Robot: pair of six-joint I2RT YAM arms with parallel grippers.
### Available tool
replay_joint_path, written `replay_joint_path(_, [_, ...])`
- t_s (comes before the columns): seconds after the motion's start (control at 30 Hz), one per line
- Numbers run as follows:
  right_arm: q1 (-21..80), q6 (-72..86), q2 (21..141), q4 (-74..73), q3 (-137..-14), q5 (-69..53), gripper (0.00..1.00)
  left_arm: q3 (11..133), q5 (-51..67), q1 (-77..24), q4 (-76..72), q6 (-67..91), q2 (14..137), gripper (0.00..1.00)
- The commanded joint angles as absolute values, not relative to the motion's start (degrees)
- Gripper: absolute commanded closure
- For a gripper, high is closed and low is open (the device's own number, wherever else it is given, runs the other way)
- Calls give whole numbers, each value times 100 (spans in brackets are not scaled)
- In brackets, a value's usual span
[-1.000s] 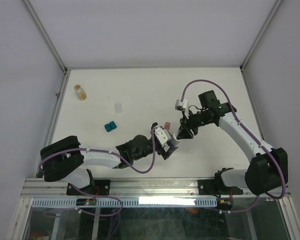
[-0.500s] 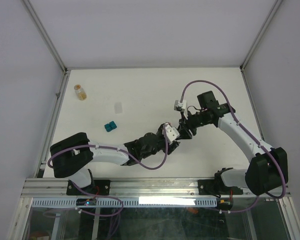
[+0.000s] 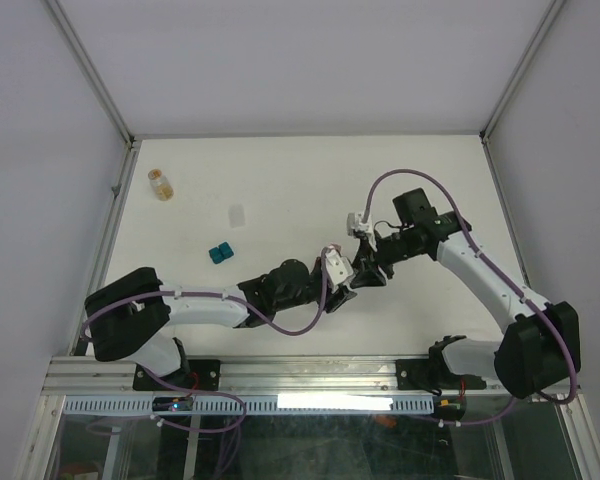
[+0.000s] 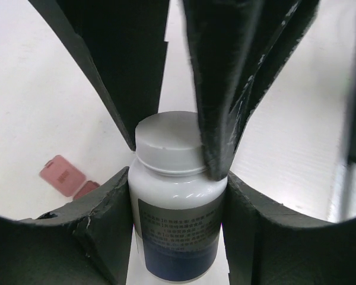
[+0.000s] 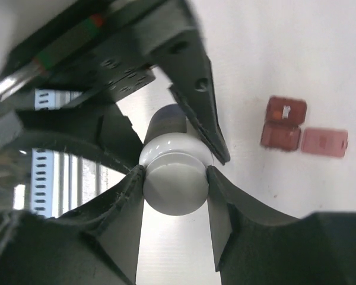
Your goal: Sort the pills into containers
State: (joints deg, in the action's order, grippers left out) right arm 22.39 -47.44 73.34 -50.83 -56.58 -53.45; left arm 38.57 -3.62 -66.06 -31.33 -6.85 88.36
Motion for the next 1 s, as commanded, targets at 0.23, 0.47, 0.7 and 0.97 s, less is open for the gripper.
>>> replay_joint_path(0.23, [2657,-8032,6503,-5524,-5496,-5873,100,3566,1650,-6107,-2755,-756,7933,100])
replay_joint_path(0.47, [2643,-6487,6381,-5229,-5598,-5828,26,3353,1339,-6108,-2892,-759,7744,100])
replay_joint_path(0.7, [2391,-3649,6378,-4645,-5756,-5570,21,3266,1030,-6116,-2975,-602,7676,100])
replay_joint_path(0.97, [2551,-2327,6808,-4737,-5932,-5300,21,3355,865,-6123,-3004,-447,7696,100])
